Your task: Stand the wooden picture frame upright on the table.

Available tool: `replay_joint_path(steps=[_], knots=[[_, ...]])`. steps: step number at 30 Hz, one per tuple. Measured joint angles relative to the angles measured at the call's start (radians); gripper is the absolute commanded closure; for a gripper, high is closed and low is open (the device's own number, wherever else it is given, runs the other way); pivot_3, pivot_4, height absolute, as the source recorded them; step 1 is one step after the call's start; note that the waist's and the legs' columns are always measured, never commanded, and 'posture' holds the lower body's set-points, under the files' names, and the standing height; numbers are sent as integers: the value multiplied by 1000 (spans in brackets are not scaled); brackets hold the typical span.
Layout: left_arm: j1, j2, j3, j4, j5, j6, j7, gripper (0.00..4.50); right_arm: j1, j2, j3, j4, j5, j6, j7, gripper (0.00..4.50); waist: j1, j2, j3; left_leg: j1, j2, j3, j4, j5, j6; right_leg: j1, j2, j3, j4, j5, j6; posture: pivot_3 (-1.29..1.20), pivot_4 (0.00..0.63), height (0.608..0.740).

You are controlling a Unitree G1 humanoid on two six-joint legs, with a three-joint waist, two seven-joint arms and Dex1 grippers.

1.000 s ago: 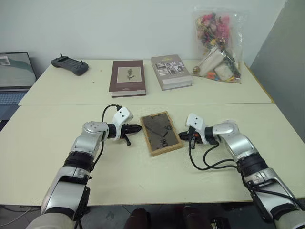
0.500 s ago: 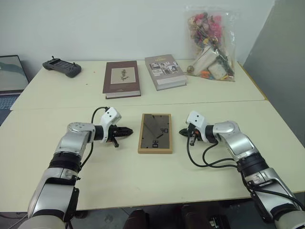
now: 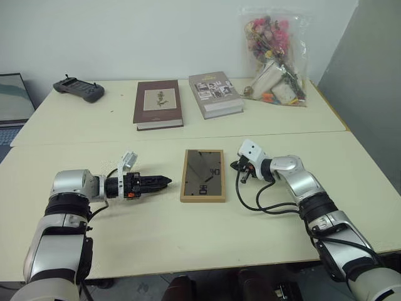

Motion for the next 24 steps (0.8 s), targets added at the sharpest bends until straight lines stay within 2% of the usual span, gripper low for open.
replay_joint_path(steps=[2, 14, 21, 22, 23, 24], knots=[[7, -14, 1, -21, -14, 12, 7, 14, 2, 17, 2, -6, 0, 7, -3, 4500, 1, 0, 0, 0, 0, 0, 0, 0, 0, 0, 0, 0, 0, 0, 0, 0, 150, 740], [57, -141, 24, -157, -72, 23, 108, 14, 50, 145, 9, -129, 1, 139, -71, 4500, 24, 3, -3, 0, -2, 0, 0, 0, 0, 1, -3, -1, -1, 0, 0, 0, 150, 740], [133, -163, 29, -297, -141, 79, 148, 14, 66, 138, -1, -157, 1, 163, -116, 4500, 22, 3, -3, 0, -2, 0, 0, 0, 0, 1, -3, -1, -1, 0, 0, 0, 150, 740], [142, -161, 29, -314, -147, 84, 150, 381, 66, 135, -4, -157, 1, 163, -119, 4500, 20, 3, -3, 0, -2, 0, 0, 0, 0, 1, -3, -1, -1, 0, 0, 0, 150, 740], [151, -159, 26, -324, -153, 88, 154, 443, 66, 133, -6, -157, 1, 163, -121, 4500, 19, 3, -3, 0, -2, 0, 0, 0, 0, 1, -3, -1, -1, 0, 0, 0, 150, 740], [164, -158, 24, -335, -160, 90, 162, 747, 66, 129, -11, -154, 1, 163, -124, 4500, 18, 3, -3, 0, -2, 0, 0, 0, 0, 1, -3, -1, -1, 0, 0, 0, 150, 740]])
